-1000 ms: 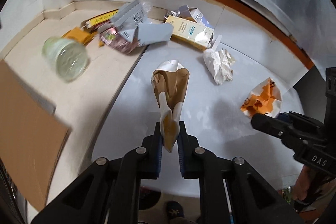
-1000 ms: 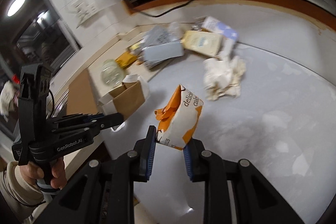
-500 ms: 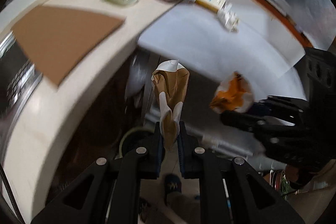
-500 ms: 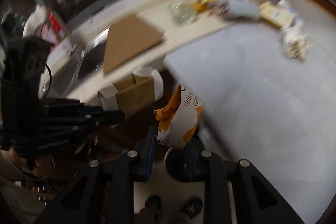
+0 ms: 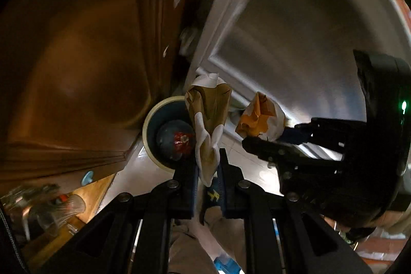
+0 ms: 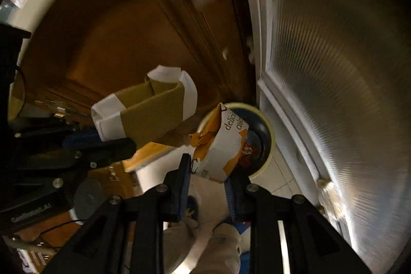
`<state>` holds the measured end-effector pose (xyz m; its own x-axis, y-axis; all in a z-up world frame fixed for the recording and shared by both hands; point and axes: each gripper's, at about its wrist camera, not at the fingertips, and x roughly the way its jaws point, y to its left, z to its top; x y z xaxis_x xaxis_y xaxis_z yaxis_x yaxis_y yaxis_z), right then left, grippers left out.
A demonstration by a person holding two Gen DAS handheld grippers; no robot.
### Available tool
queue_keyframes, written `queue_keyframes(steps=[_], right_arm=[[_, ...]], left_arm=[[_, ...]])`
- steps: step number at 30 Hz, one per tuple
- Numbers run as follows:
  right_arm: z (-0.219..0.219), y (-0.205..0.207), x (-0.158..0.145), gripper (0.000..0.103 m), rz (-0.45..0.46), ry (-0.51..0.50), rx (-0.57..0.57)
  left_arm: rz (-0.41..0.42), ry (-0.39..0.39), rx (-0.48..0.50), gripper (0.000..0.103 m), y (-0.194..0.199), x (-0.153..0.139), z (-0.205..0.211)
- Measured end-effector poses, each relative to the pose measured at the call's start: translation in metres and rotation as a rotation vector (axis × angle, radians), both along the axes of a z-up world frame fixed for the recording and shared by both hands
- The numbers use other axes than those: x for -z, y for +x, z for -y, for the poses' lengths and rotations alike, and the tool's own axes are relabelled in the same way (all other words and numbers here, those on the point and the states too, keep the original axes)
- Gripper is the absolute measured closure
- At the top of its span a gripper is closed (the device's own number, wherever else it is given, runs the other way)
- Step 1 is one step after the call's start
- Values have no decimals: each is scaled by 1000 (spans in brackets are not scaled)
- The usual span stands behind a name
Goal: Collect trash
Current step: 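Carry both items down over the bin and open both grippers, then raise both tools back toward the table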
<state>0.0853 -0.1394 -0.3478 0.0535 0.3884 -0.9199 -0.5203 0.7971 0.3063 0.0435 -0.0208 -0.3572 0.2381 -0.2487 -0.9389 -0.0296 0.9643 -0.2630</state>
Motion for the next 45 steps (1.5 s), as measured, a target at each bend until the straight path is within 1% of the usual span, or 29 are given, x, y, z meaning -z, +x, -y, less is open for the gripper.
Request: queue_keyframes(steps=[2, 5, 8, 10, 11, 12, 13, 14, 15, 16, 17, 18, 23, 25, 27, 29, 33, 37, 42, 43, 44, 45], right_arm=[[-6, 6, 27, 78, -12, -18, 6], [-14, 16, 62, 78, -31, -22, 17], [-21, 25, 88, 78, -37, -17, 17], [-23, 32, 103, 77, -38, -17, 31], [-19, 31, 107, 75, -41, -8, 34], [-19, 34, 112, 72, -48, -4, 38], [-19, 38, 115, 72, -51, -2, 45], [-18, 39, 117, 72, -51, 1, 49], [-18, 40, 118, 71, -47, 0, 53], [-17, 41, 118, 71, -42, -4, 62], [-17, 42, 117, 71, -45, -1, 67], [-15, 41, 116, 71, -46, -1, 74], [-5, 36, 105, 71, -23, -17, 82], [-4, 25, 96, 71, -21, -19, 84], [-3, 22, 88, 71, -15, -26, 87], [1, 20, 76, 71, -14, -30, 90], [5, 11, 51, 71, -17, -24, 95], [10, 1, 6, 71, 6, 0, 96], [17, -14, -65, 71, 71, 45, 60], [18, -17, -79, 71, 86, 52, 50], [19, -19, -88, 71, 98, 56, 43], [22, -22, -104, 71, 115, 66, 35]], left_arm=[[-20, -2, -7, 92, 12, 31, -3], [-47, -3, -8, 89, 26, 66, -7], [-48, 22, 10, 84, 36, 89, -8], [-49, 38, 18, 80, 40, 98, -10], [-59, 47, 20, 76, 43, 105, -11], [-67, 53, 19, 69, 45, 110, -11], [-71, 63, 15, 64, 46, 114, -13], [-72, 70, 11, 52, 47, 117, -14], [-75, 78, 4, 44, 47, 118, -15], [-79, 72, -1, 40, 47, 118, -18], [-81, 71, -7, 31, 45, 118, -21], [-79, 74, -11, 28, 44, 116, -22], [-68, 93, -8, 28, 38, 105, -24], [-59, 95, -8, 27, 28, 90, -27], [-53, 95, -10, 27, 27, 81, -28], [-46, 93, -14, 27, 21, 66, -29], [-24, 85, -21, 27, 9, 30, -29], [22, 79, -19, 27, 0, -15, -25], [104, 79, -14, 26, -11, -81, -18], [114, 79, -15, 26, -12, -89, -17], [134, 78, -17, 24, -13, -106, -16], [149, 74, -21, 22, -14, -117, -15]])
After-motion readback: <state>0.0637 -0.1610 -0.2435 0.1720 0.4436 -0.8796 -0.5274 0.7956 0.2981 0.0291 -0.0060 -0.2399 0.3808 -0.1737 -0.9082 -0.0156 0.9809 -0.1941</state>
